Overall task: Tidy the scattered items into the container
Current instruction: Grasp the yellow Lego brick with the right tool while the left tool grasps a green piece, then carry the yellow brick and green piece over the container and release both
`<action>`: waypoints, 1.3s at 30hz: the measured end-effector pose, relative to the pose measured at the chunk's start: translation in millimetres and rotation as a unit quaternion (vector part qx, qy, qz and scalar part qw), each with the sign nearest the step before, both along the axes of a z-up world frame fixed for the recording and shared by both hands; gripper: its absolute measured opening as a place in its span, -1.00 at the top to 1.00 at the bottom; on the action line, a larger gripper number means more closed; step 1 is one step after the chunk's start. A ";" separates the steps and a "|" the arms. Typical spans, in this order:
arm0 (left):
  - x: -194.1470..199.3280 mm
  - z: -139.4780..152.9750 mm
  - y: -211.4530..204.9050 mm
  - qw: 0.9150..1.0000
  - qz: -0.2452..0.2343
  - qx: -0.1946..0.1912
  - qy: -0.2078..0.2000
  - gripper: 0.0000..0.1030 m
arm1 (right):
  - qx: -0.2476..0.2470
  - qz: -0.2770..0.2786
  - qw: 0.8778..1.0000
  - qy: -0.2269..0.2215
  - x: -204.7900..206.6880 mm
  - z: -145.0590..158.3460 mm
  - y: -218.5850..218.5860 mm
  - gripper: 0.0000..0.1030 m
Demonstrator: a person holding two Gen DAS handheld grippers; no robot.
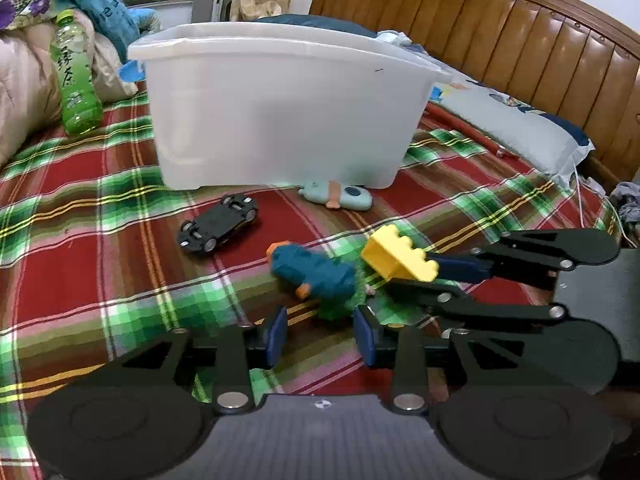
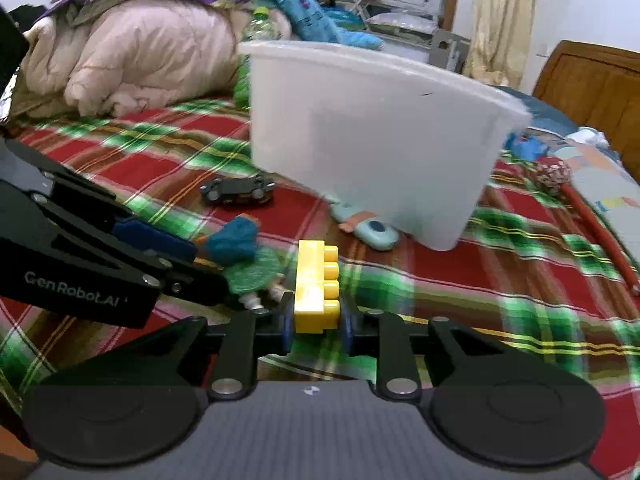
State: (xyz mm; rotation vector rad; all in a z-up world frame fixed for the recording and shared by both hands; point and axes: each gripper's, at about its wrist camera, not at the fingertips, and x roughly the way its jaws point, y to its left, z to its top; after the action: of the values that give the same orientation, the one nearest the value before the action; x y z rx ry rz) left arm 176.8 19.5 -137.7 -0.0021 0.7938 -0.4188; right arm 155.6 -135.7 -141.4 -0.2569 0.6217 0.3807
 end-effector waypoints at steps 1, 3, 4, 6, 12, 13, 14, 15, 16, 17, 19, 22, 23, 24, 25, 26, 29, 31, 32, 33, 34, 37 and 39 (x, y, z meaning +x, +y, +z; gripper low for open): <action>-0.2 -0.2 -2.9 1.000 -0.003 0.000 -0.003 0.21 | 0.003 -0.006 1.000 -0.001 0.4 1.5 -3.6 0.51; 0.2 -2.3 -9.8 1.000 -0.011 0.001 -0.003 0.21 | 0.007 -0.013 1.000 -0.002 1.9 4.2 -8.9 0.51; 0.5 -3.8 -13.8 1.000 -0.012 0.005 -0.005 0.21 | 0.008 -0.017 1.000 -0.002 2.3 5.1 -10.6 0.51; 1.8 -5.8 -19.5 1.000 -0.006 0.019 -0.016 0.21 | 0.009 -0.021 1.000 -0.004 2.6 6.0 -12.4 0.51; 6.1 -8.5 -29.6 0.999 0.005 0.034 -0.029 0.49 | 0.015 -0.031 0.999 -0.007 1.8 6.2 -13.8 0.51; 2.8 -7.9 -31.7 0.998 -0.005 0.043 -0.035 0.49 | 0.016 -0.032 0.999 -0.007 1.5 6.4 -14.4 0.51; 0.1 -7.2 -32.1 0.998 -0.013 0.048 -0.038 0.49 | 0.017 -0.032 0.999 -0.008 1.1 6.9 -15.3 0.51; -2.2 -6.1 -31.0 0.998 -0.018 0.048 -0.037 0.49 | 0.017 -0.033 0.999 -0.010 0.8 7.4 -16.1 0.51; -4.9 -3.9 -28.3 0.998 -0.019 0.045 -0.038 0.49 | 0.017 -0.034 0.999 -0.012 0.7 8.2 -16.6 0.51; -6.9 -1.0 -25.3 0.998 -0.019 0.042 -0.041 0.49 | 0.018 -0.034 0.999 -0.014 0.6 9.2 -17.3 0.51; -10.1 8.1 -19.0 0.998 -0.016 0.033 -0.051 0.49 | 0.022 -0.035 0.999 -0.018 0.2 11.8 -18.1 0.51; -11.6 26.6 -10.8 0.997 -0.009 0.022 -0.070 0.49 | 0.028 -0.035 0.999 -0.023 0.7 17.5 -17.9 0.51; -10.5 33.5 -9.2 0.997 -0.007 0.019 -0.075 0.49 | 0.029 -0.035 0.999 -0.026 1.0 20.6 -17.5 0.51; -9.2 40.7 -7.5 0.997 -0.005 0.015 -0.081 0.49 | 0.030 -0.036 0.998 -0.029 1.7 24.5 -17.0 0.51; -8.0 47.3 -6.4 0.996 -0.004 0.011 -0.086 0.49 | 0.031 -0.038 0.998 -0.032 2.6 28.7 -16.4 0.51; -5.9 54.5 -5.4 0.996 -0.002 0.006 -0.091 0.49 | 0.031 -0.041 0.998 -0.033 3.5 32.3 -15.8 0.51; 0.2 76.2 -3.8 0.994 0.000 -0.008 -0.108 0.49 | 0.038 -0.047 0.997 -0.043 9.0 49.9 -15.0 0.51; 3.3 90.0 -3.7 0.992 0.000 -0.009 -0.124 0.49 | 0.043 -0.050 0.996 -0.052 12.8 61.5 -14.4 0.51; 5.5 96.6 -3.8 0.991 0.000 -0.009 -0.132 0.48 | 0.047 -0.052 0.996 -0.057 15.3 67.9 -14.3 0.51; 8.4 102.8 -3.9 0.990 0.000 -0.009 -0.138 0.48 | 0.049 -0.052 0.995 -0.063 18.1 74.4 -14.2 0.51; 11.9 109.5 -3.8 0.989 0.003 -0.009 -0.146 0.48 | 0.051 -0.051 0.995 -0.070 20.8 80.2 -14.2 0.51; 22.8 126.8 -3.2 0.986 0.008 -0.009 -0.164 0.48 | 0.053 -0.053 0.993 -0.094 31.1 99.1 -12.9 0.51; 30.7 136.2 -3.5 0.984 0.014 -0.007 -0.176 0.48 | 0.057 -0.056 0.991 -0.103 38.8 108.1 -12.2 0.51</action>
State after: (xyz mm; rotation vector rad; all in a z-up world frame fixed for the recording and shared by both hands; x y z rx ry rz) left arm 207.5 15.9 -1.5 0.0471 0.4412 -0.3847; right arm 194.3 -148.0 -33.4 -0.1483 0.4073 0.2756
